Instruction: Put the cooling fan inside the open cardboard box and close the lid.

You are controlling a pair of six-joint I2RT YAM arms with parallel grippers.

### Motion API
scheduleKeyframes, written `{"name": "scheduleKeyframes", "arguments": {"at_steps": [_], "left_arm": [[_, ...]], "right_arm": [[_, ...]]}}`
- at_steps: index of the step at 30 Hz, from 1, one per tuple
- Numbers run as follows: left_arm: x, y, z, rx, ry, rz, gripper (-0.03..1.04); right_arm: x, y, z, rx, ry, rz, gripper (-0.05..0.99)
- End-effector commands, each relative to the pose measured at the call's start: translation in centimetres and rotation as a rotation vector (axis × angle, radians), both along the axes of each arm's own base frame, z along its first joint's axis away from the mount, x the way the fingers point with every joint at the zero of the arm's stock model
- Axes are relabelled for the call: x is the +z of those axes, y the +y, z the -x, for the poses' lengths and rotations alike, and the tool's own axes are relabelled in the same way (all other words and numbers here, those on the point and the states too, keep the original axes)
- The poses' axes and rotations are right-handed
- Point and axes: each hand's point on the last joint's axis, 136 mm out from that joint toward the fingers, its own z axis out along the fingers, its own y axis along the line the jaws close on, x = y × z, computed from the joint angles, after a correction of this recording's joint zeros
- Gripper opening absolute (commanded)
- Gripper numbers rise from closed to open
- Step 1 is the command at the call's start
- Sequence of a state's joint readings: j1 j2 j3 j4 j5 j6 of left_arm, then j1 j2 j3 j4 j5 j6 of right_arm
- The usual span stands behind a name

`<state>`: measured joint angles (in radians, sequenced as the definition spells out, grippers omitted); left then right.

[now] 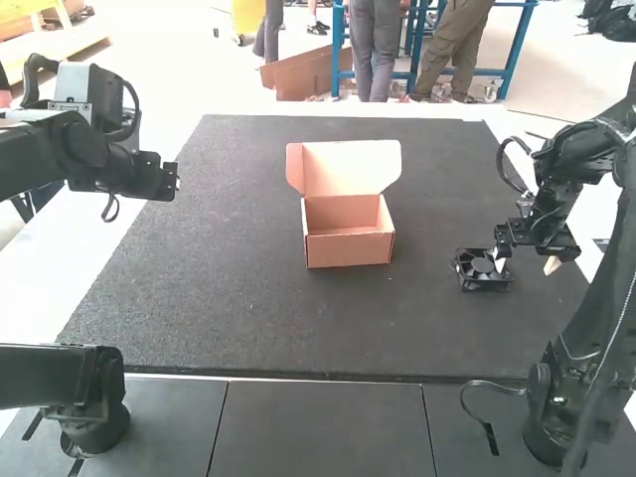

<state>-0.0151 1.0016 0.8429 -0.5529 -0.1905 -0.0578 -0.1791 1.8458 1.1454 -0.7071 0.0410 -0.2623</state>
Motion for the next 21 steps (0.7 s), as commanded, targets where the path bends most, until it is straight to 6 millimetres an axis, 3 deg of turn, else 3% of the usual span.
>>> {"name": "scheduleKeyframes", "arguments": {"at_steps": [1, 16, 21], "left_arm": [[2.1, -0.1, -0.6, 0.003, -0.052, 0.012, 0.97], [2.3, -0.1, -0.6, 0.004, -0.054, 0.012, 0.97], [2.2, -0.1, -0.6, 0.004, -0.052, 0.011, 0.97]], "right_arm": [[-0.6, -0.2, -0.6, -0.013, 0.008, -0.020, 0.90], [-2.0, -0.6, -0.7, -0.022, 0.043, -0.025, 0.90], [-1.6, -0.6, -1.3, -0.023, 0.028, -0.035, 0.90]]}}
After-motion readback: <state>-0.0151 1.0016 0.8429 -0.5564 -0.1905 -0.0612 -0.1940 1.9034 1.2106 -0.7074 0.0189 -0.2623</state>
